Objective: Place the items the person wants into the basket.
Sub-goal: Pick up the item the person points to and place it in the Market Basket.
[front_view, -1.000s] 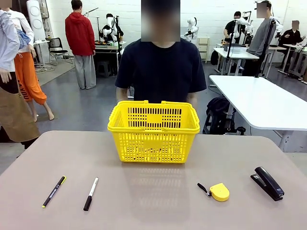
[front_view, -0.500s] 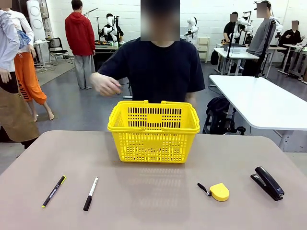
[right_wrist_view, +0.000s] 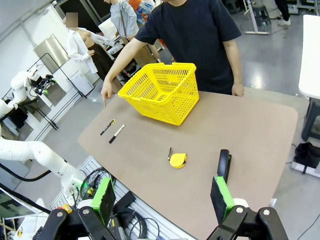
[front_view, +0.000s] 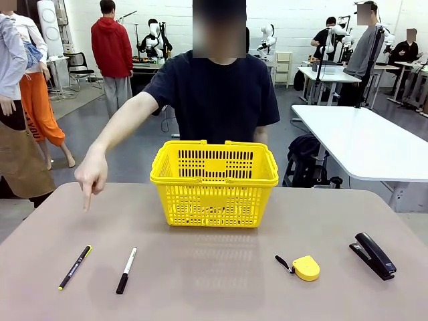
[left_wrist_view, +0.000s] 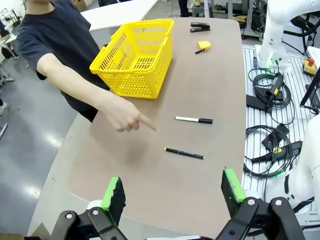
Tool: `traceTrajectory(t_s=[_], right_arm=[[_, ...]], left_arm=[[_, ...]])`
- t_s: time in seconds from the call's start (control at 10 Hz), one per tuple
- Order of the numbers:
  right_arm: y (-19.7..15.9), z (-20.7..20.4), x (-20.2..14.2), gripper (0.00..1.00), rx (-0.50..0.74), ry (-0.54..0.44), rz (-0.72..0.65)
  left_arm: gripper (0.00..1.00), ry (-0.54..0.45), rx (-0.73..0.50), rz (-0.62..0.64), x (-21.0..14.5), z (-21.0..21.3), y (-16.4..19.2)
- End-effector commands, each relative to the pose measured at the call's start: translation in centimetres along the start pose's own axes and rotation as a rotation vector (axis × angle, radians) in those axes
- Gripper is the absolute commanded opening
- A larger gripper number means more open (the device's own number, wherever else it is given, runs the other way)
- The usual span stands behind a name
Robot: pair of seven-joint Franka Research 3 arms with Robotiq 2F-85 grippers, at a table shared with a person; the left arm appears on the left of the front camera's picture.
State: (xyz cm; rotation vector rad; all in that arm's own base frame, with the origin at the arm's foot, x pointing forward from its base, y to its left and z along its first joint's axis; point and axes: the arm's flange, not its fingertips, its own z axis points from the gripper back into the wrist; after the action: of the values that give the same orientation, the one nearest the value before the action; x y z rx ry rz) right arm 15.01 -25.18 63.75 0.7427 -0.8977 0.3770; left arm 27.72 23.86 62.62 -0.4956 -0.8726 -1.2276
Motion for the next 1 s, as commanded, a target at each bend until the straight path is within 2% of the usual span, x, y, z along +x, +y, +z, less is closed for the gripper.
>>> traceTrajectory(t_s=[0.0,0.4,0.6,0.7,0.9], right_arm=[[0.1,-0.1,0.2,1.0,0.019,-0.016,0.012],[0.1,-0.1,0.2,1.0,0.019,-0.016,0.012],[0.1,-0.1,0.2,1.0,0.019,-0.016,0.012],[0.1,-0.1,0.2,1.0,0.019,-0.016,0.012],[0.1,-0.1,0.2,1.0,0.019,-0.016,0.012]], left_arm=[[1.0,-0.021,0.001,-0.025,0.1,0.3,0.1],[1.0,-0.001,-0.002,0.0,0.0,0.0,0.0],[1.0,0.089,0.057,0.062,9.4,-1.8,-2.3],[1.0,0.167,0.1,0.186,14.0,-3.8,-3.6],[1.0,0.432,0.187,0.371,20.8,-10.3,-6.3]])
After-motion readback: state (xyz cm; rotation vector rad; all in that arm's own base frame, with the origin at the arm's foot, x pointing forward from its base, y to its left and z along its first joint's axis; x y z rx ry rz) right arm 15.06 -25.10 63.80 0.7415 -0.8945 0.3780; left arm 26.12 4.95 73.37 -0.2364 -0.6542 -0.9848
